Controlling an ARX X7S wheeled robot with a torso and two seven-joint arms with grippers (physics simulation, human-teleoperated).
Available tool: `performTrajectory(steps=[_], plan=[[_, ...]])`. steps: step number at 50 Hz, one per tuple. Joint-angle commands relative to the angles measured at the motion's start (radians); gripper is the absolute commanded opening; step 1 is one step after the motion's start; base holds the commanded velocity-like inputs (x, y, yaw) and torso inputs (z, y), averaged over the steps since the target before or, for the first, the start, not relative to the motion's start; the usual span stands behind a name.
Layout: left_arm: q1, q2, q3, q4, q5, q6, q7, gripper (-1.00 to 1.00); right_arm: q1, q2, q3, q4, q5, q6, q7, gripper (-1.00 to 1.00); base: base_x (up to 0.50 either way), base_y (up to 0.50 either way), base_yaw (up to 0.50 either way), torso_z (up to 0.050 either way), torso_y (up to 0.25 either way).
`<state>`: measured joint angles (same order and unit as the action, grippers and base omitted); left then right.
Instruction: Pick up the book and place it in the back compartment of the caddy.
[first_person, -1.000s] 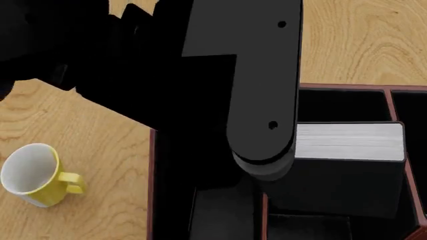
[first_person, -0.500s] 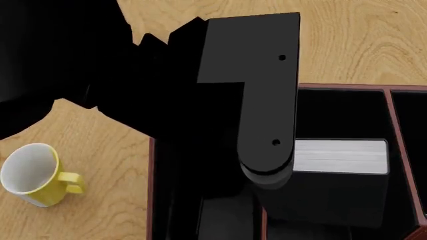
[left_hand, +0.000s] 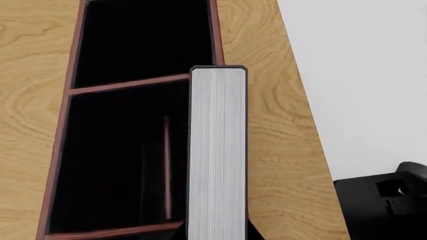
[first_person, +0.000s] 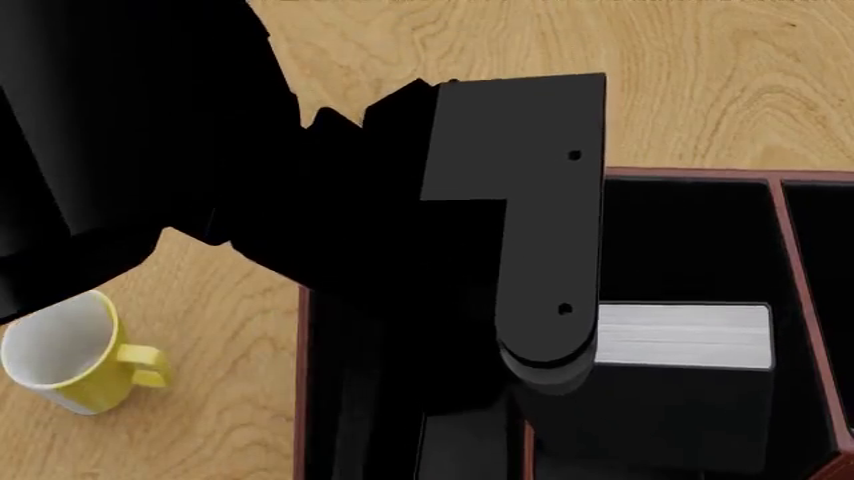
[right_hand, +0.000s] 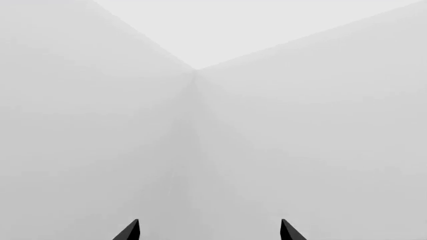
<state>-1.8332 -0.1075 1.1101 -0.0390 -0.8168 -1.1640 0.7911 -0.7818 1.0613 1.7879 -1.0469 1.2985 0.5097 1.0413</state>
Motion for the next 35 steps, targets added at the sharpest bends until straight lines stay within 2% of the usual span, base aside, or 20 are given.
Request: performTrajectory(steps=[1,35], plan=[[0.017,0.009,-0.007,-0.015,-0.006,0.021,-0.024,-1.0,0.0,-0.007,-0.01,0.0,-0.009,-0.006,-0.006,1.0,0.0,0.0,0.0,0.0,0.0],[0.111,0.025,0.044,-0.068,0.027,0.112,-0.057,-1.0,0.0,-0.047,-0.051,0.0,-0.049,-0.039,-0.031,1.0,0.0,0.0,0.0,0.0,0.001]])
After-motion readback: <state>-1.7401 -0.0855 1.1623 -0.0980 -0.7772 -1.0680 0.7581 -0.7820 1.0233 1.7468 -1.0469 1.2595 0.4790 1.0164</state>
